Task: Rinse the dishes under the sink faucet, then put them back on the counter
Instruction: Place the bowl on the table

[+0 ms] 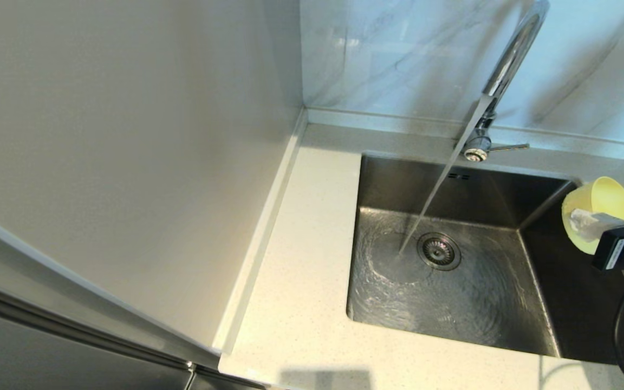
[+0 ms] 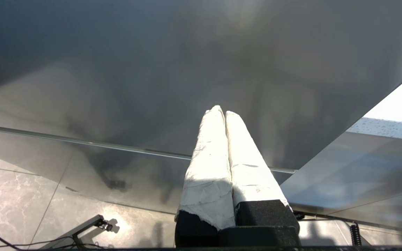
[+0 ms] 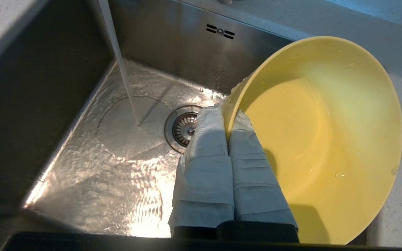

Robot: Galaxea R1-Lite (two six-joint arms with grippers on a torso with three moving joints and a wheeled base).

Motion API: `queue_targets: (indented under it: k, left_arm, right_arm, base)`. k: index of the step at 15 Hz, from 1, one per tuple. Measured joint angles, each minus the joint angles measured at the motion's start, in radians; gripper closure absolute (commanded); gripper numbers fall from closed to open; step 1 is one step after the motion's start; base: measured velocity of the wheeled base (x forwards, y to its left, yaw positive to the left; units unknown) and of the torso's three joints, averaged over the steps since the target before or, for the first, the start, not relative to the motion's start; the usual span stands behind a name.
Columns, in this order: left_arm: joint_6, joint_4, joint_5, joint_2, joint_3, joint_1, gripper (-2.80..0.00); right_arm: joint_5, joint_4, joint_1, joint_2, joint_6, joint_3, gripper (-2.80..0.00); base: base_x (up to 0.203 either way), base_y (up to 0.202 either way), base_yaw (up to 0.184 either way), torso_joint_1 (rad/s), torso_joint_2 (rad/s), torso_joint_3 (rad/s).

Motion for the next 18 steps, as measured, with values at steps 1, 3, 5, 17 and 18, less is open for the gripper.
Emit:
queue_targets:
  k: [1, 3, 5, 17, 18]
  left_arm:
    - [0.0, 0.0, 0.0, 0.0, 0.0, 0.0, 0.0]
    - [-0.001, 0.0, 0.0, 0.0, 0.0, 0.0, 0.0]
    - [0.0, 0.0, 0.0, 0.0, 0.0, 0.0, 0.0]
    - [0.0, 0.0, 0.0, 0.0, 0.0, 0.0, 0.0]
    - [0.0, 0.0, 0.0, 0.0, 0.0, 0.0, 0.0]
  right_arm:
    - [-0.006, 0.03, 0.009, -0.001, 0.014, -0.021, 0.0]
    - [-0.016, 0.07, 0.026, 0.004, 0.078, -0.042, 0.0]
    - [-0.02, 0.138, 0.034, 0.004, 0.134, -0.13, 0.0]
    - [-0.023, 0.407, 0.045, 0.068, 0.086, -0.52, 0.0]
    - [-0.018, 0.409, 0.048, 0.062, 0.067, -0.435, 0.0]
  base:
    - [0.0, 0.0, 0.0, 0.0, 0.0, 0.0]
    - [0.0, 0.0, 0.0, 0.0, 0.0, 0.0]
    - [0.0, 0.0, 0.0, 0.0, 0.0, 0.0]
    - [0.0, 0.0, 0.0, 0.0, 0.0, 0.0]
    - [0.0, 0.0, 0.0, 0.0, 0.0, 0.0]
